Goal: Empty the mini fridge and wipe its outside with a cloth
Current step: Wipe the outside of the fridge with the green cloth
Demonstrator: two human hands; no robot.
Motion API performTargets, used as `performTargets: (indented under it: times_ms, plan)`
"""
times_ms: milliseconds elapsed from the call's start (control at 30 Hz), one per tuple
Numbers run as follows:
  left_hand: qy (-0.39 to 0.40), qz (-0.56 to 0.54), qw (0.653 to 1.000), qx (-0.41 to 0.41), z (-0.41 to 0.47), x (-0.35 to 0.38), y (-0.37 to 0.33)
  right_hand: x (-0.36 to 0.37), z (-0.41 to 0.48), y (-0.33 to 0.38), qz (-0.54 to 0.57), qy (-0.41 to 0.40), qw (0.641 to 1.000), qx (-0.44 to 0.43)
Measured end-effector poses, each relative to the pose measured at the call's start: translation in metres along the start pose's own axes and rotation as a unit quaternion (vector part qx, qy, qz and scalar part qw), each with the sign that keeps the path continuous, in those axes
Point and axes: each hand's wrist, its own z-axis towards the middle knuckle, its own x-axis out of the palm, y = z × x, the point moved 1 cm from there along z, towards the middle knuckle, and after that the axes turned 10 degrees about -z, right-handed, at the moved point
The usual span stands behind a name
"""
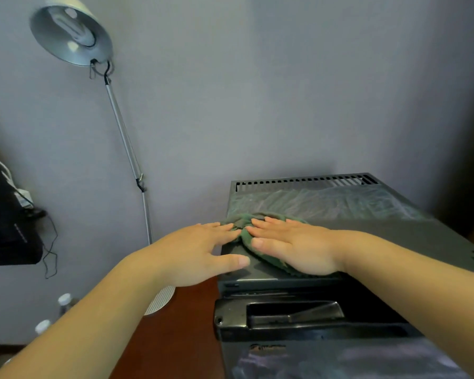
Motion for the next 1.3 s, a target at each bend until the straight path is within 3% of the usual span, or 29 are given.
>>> performTargets:
  times_ms: [300,633,1300]
  plan:
    - [0.043,0.010,0.999,-0.007,0.020,-0.003,-0.021,0.003,-0.021,-0.035,0.019,0.000,1.000,0.013]
    - [0.099,0.035,0.994,0.012,0.070,0.018,-0.102,0.009,-0.081,-0.113,0.003,0.011,0.999,0.035]
    - [0.108,0.052,0.992,0.034,0.142,0.066,-0.230,0.021,-0.178,-0.234,0.022,-0.003,0.997,0.071]
